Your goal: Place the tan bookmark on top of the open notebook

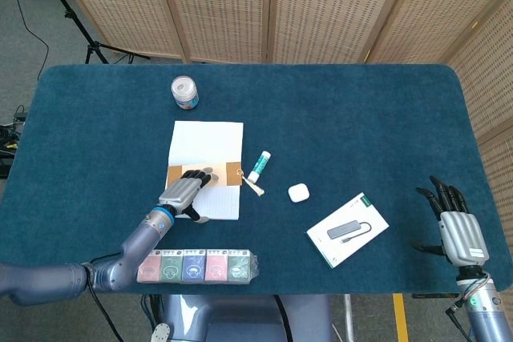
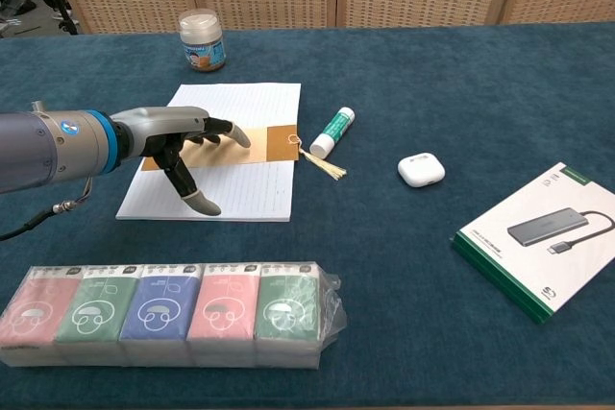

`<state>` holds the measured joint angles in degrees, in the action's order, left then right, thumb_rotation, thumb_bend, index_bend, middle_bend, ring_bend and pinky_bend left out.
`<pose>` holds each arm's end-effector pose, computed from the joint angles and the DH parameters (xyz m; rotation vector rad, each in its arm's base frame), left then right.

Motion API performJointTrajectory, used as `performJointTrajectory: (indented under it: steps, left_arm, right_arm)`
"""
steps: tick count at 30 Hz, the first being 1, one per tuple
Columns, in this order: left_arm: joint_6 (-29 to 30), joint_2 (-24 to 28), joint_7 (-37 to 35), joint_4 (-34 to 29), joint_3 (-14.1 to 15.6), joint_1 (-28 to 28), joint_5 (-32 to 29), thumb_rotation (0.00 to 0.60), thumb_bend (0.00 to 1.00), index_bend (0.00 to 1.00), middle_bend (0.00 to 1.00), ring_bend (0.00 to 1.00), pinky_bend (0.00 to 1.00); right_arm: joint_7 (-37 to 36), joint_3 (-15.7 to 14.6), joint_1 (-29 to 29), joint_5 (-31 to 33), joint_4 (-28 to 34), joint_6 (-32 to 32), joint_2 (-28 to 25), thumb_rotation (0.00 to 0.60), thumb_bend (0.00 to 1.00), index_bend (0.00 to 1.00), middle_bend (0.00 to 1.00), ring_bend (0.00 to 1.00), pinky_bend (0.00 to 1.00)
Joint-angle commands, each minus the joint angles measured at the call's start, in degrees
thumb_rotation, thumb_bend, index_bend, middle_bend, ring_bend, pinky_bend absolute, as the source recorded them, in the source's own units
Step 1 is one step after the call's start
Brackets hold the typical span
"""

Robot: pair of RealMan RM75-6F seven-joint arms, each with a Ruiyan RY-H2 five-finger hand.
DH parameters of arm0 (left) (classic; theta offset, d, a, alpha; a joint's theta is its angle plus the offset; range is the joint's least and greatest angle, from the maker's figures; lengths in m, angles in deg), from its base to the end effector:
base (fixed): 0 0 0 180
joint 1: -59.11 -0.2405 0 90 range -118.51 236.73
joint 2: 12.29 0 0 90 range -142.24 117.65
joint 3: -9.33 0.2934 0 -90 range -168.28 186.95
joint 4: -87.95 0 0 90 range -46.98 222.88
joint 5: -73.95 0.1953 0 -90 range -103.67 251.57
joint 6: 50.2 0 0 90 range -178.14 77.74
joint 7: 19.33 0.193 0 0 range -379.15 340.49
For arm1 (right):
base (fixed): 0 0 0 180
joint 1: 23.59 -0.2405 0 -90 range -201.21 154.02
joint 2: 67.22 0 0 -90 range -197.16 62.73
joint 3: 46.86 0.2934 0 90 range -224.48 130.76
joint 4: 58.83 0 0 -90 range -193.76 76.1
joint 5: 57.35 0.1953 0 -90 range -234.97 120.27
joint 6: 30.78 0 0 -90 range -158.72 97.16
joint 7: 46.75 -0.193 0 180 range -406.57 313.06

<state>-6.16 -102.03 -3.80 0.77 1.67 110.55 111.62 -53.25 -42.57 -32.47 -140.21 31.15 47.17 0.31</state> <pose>-0.1624 0.4043 -0.0722 -1.8458 -1.4754 -0.7471 -0.3412 -0.2602 0.1575 1.3816 -1.0650 0.9707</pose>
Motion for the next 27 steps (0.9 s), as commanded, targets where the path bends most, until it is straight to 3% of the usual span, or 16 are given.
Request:
performJointTrajectory:
  steps: [1, 20, 27]
  left_arm:
    - [0.2, 0.1, 0.1, 0.0, 0.0, 0.0, 0.0, 0.6, 0.16, 0.15, 0.0, 0.0, 0.02]
    - [0.7, 1.0, -0.7, -1.1, 0.0, 0.0, 1.1, 0.6, 0.16, 0.15, 0.0, 0.0, 0.02]
    - [1.6, 6.4, -4.8, -6.9, -2.0, -2.0, 5.4, 0.6, 0.15, 0.13, 0.0, 0.0, 0.02]
  right_arm:
    - [0.0, 0.0, 0.0, 0.0, 0.0, 0.0, 0.0, 0.6, 0.0, 0.15, 0.0, 0.0, 0.0]
    - [0.0, 0.0, 0.0, 0.1, -0.1, 0.0, 0.0, 0.6, 0.0, 0.15, 0.0, 0.0, 0.0]
    - [0.2, 0.0, -0.1, 0.1, -0.1, -0.2, 0.1, 0.6, 0.0, 0.15, 0.0, 0.0, 0.0]
